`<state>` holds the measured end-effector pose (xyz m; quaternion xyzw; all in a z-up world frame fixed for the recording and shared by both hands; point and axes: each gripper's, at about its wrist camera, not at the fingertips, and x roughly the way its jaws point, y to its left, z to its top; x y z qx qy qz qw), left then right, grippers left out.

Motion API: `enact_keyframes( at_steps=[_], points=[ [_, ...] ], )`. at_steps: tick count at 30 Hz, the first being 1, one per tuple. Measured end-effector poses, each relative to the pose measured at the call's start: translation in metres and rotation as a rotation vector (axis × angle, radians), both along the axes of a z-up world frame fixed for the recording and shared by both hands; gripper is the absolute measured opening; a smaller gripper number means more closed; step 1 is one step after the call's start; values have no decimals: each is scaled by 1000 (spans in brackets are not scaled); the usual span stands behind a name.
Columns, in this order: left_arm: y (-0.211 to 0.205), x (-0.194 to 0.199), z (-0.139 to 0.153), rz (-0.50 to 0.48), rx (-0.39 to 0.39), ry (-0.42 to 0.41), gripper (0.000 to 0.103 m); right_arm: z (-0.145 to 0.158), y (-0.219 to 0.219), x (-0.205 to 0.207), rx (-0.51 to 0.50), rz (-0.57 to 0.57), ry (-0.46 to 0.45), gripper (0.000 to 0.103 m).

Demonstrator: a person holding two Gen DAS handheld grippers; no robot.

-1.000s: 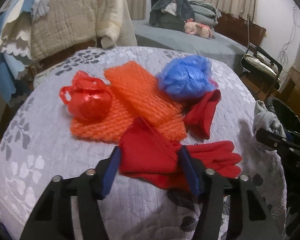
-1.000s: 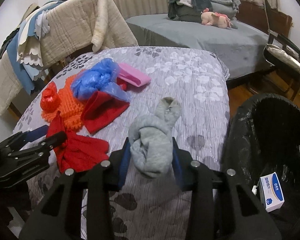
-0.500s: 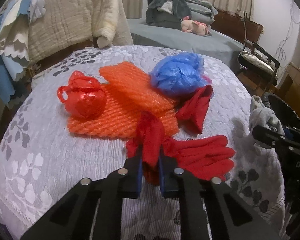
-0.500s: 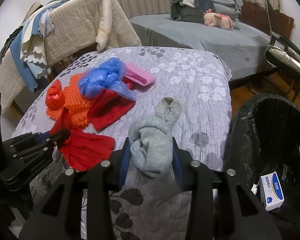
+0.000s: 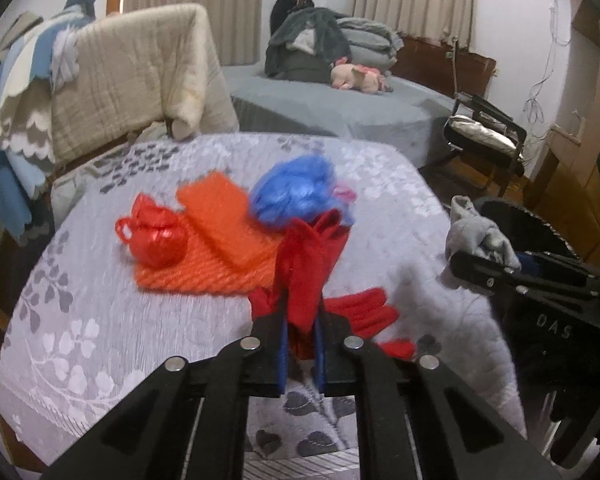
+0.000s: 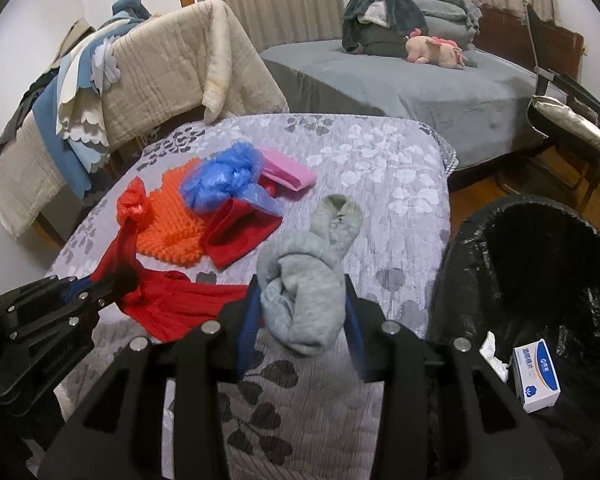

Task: Collect trash
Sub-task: 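Carry the sock and glove over the black bin and release both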

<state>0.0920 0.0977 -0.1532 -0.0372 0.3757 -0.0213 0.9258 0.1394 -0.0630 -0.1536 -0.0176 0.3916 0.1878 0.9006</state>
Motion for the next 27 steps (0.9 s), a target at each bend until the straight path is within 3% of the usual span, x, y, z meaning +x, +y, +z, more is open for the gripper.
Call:
enact_keyframes(
  at_steps=[15, 27],
  points=[
    [-32, -4, 55, -54, -16, -112, 10, 51, -40, -28, 34, -65, -86, 37],
    [-82, 0, 93, -181, -72, -194, 10, 81, -104, -46, 19, -185, -154, 37]
  ],
)
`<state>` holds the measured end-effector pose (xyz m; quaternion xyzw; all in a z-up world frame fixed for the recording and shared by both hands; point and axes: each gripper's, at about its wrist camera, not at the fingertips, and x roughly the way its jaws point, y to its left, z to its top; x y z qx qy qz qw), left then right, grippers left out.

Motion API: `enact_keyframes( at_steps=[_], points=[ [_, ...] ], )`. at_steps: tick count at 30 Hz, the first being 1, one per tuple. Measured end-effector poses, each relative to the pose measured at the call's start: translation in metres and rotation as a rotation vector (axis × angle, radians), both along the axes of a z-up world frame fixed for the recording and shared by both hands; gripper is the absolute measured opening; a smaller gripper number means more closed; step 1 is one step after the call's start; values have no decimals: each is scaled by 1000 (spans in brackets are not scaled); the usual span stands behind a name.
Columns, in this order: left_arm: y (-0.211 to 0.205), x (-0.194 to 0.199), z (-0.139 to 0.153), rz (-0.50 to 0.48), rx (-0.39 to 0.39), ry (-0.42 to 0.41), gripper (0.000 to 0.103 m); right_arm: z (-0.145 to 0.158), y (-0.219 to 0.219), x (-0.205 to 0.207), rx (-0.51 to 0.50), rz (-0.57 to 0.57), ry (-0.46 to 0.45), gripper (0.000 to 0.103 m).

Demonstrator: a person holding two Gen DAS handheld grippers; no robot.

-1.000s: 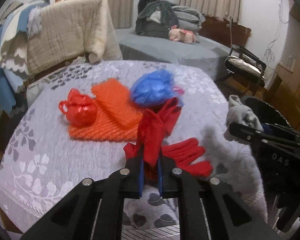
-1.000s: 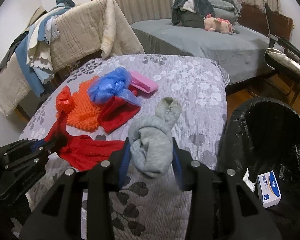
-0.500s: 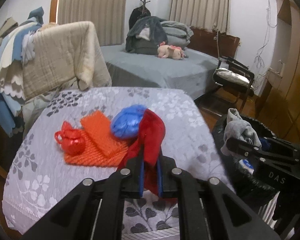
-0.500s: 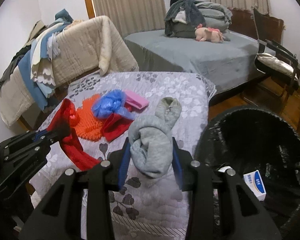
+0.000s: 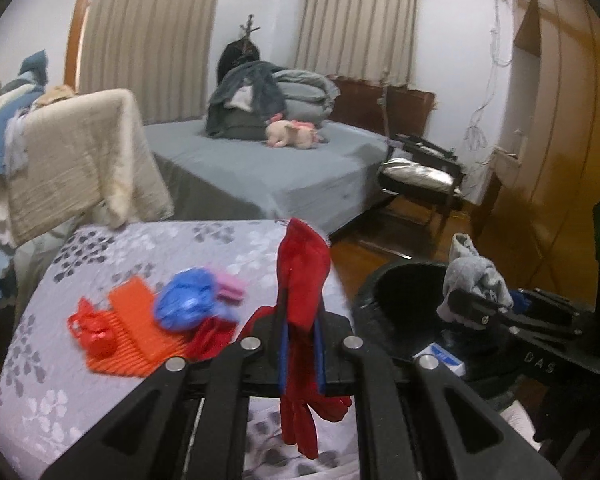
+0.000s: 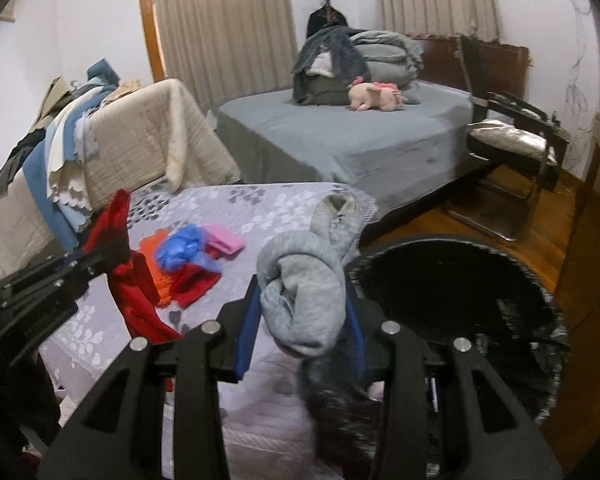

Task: Collect trash
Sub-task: 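Carry the sock and glove over the black bin and release both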

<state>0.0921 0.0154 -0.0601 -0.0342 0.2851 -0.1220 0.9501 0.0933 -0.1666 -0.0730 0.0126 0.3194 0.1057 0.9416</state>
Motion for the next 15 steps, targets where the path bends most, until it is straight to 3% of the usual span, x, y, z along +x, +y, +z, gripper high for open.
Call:
enact_keyframes(
  at_steps=[15],
  points=[
    [-108, 26, 8, -253, -40, -32, 10, -3, -97, -9, -47, -196, -5, 37]
  ],
)
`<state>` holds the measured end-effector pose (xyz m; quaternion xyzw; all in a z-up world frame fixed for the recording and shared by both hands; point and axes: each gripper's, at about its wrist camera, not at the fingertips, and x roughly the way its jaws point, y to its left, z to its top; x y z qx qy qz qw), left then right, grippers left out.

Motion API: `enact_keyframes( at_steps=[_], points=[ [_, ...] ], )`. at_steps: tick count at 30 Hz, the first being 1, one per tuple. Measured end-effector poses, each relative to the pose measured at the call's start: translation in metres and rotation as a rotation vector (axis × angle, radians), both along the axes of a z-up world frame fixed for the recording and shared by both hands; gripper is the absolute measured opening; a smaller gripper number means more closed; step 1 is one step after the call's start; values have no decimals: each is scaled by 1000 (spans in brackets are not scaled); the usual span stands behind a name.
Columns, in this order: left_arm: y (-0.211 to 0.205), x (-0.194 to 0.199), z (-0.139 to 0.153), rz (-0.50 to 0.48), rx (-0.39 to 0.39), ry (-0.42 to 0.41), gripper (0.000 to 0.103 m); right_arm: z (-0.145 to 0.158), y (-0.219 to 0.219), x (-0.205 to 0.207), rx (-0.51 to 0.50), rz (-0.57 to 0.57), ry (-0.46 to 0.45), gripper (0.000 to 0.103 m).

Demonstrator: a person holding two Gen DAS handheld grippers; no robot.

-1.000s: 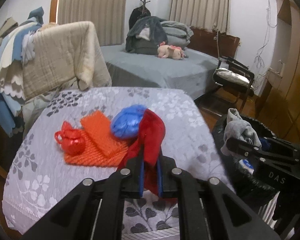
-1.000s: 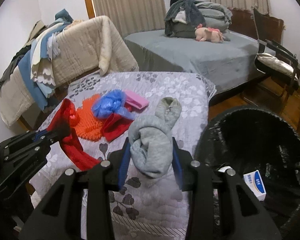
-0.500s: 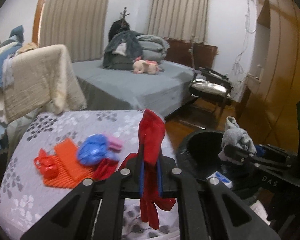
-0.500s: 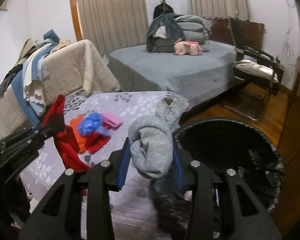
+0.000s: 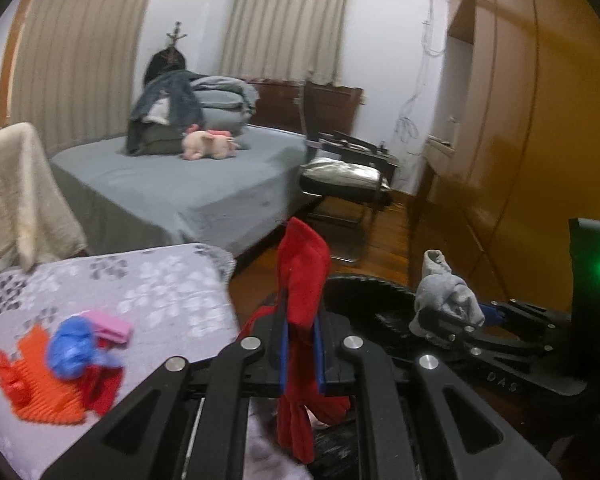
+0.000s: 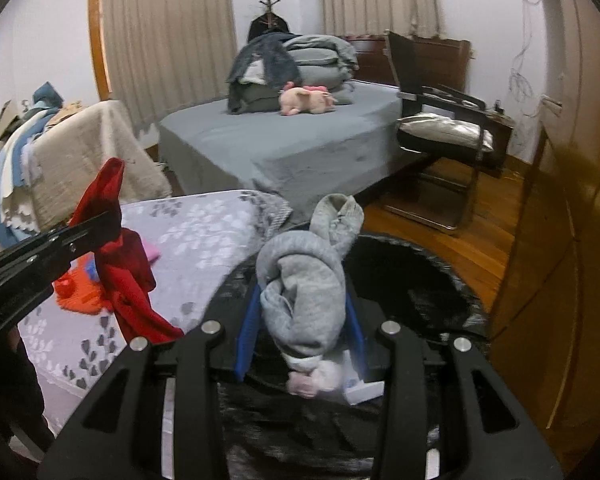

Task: Collect trash
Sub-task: 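Carry the sock and glove over the black bin and release both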

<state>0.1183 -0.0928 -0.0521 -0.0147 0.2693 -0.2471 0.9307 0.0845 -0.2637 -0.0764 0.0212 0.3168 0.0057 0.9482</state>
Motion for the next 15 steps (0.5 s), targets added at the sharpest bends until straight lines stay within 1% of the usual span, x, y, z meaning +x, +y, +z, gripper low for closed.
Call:
enact_keyframes(
  at_steps=[6, 12, 14, 15],
  points=[
    [-37, 17, -9, -67, -15, 31, 10, -13, -28, 2, -9, -60, 22, 37],
    [-60, 30, -25, -107, -20, 79, 10, -30, -50, 9, -10, -109, 56, 37],
    [-66, 35, -33, -128, -17, 106, 11, -37, -54, 11, -10, -115, 71, 38],
    [-66, 37, -35, -129, -14, 110, 14, -39, -55, 13, -14, -117, 76, 39]
  ],
)
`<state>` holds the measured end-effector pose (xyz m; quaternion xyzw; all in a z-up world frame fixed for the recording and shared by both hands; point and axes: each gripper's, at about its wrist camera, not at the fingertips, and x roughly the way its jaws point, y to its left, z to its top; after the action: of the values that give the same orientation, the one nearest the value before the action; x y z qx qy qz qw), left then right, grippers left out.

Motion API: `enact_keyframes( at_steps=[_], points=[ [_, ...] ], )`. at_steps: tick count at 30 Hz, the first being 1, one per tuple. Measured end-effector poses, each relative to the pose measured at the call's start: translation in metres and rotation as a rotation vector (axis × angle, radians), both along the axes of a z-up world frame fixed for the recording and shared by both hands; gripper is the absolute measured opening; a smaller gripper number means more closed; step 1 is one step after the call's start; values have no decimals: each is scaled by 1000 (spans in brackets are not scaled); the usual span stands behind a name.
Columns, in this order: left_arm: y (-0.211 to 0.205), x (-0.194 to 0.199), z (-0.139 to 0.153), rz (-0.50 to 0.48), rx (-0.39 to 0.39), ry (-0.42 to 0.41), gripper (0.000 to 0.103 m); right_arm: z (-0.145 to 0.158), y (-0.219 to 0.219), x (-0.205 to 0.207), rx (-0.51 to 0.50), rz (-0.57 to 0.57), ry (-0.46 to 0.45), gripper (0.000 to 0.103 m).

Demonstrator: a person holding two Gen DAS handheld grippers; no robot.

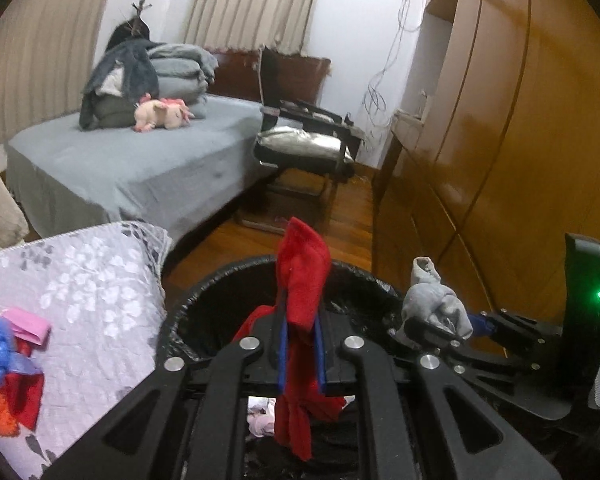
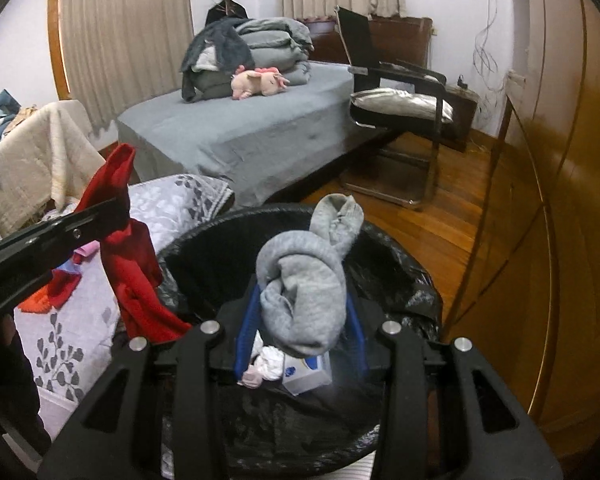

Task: Collect trash
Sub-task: 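Carry the sock and glove over the black bin and release both, then move both open grippers back toward the remaining items on the quilt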

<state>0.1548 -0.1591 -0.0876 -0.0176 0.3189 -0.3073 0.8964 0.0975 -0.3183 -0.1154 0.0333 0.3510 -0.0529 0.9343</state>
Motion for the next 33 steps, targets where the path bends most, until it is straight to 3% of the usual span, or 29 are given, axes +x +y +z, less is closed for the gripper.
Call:
enact_keyframes(
  at_steps=[2, 3, 4, 6, 10, 13, 15, 22, 33],
  points=[
    [0, 2, -6, -2, -2, 15, 30, -5, -1, 1, -8, -4, 11, 44],
    [1, 3, -7, 7, -7, 19, 43, -7, -2, 3, -10, -5, 14, 48],
    [2, 4, -7, 14, -13, 21, 50, -9, -3, 3, -15, -10, 16, 59],
    [9, 5, -8, 29, -18, 28, 57, -10, -3, 2, -25, -20, 10, 69],
    [34, 3, -3, 97, -12, 4, 81, -8, 2, -3, -37, -31, -17, 92],
    [61, 0, 3, 181, -4, -15, 92, -4, 9, -6, -40, -29, -28, 97],
    [80, -3, 6, 229, 9, -32, 97, 0, 15, -7, -33, -17, -36, 97],
    [148, -19, 6, 384, 77, -61, 97, 13, 58, -1, -16, 60, -68, 98],
    [253, -40, -10, 622, 188, -54, 97, 8, 145, 35, -3, 227, -70, 98]
  ],
)
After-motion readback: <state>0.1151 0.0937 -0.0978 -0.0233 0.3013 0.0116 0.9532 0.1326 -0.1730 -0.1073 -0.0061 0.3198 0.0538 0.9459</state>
